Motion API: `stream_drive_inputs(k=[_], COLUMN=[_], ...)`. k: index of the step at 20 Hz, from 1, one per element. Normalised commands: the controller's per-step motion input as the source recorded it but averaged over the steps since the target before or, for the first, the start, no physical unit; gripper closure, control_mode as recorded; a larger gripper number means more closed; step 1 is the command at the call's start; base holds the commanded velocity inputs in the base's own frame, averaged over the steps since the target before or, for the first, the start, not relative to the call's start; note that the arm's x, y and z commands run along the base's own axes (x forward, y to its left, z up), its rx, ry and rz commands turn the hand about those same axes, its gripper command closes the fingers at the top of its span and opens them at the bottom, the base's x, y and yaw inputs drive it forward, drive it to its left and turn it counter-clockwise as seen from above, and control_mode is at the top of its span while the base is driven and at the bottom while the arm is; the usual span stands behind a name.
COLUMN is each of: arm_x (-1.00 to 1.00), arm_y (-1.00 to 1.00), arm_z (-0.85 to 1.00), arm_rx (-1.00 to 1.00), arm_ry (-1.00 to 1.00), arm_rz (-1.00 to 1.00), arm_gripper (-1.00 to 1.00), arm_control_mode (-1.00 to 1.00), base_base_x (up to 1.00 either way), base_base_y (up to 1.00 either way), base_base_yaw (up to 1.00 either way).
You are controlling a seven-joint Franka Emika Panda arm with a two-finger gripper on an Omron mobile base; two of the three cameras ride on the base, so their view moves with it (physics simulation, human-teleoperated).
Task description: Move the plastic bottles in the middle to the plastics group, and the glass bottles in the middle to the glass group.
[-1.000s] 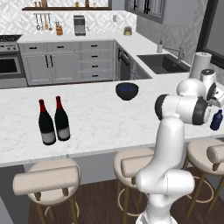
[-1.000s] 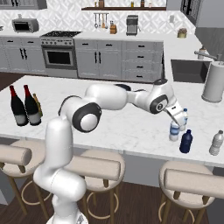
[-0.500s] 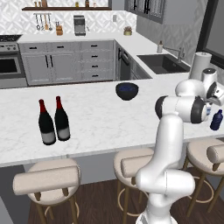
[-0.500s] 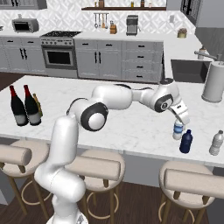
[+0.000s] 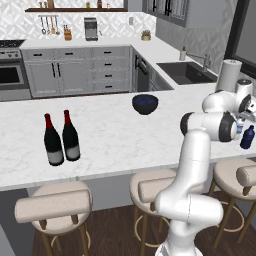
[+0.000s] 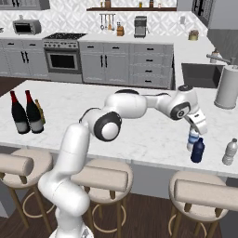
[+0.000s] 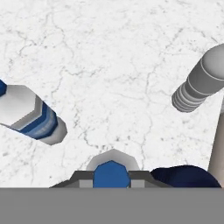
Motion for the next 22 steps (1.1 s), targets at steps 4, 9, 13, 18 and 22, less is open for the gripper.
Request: stream_drive_inputs(k=[4,9,13,18,22], arm_x=[0.00,0.02,0.00,0.00,0.00], arm_y=[0.00,0.00,0.00,0.00,0.00], arm_z=[-0.30,-0.04,0.00,0.00,0.00], arm_rx=[0.00,0.00,0.00,0.00,0.00], arm_ry=[0.00,0.00,0.00,0.00,0.00], arm_rz=[0.00,0.00,0.00,0.00,0.00], arm_gripper=[1.00,1.00,1.00,1.00,1.00], arm_control_mode=[-1.00,-1.00,-1.00,-1.00,-1.00], base_base_x=[0.00,0.00,0.00,0.00,0.00], base_base_y=[0.00,0.00,0.00,0.00,0.00], base_base_yaw=[0.00,0.00,0.00,0.00,0.00])
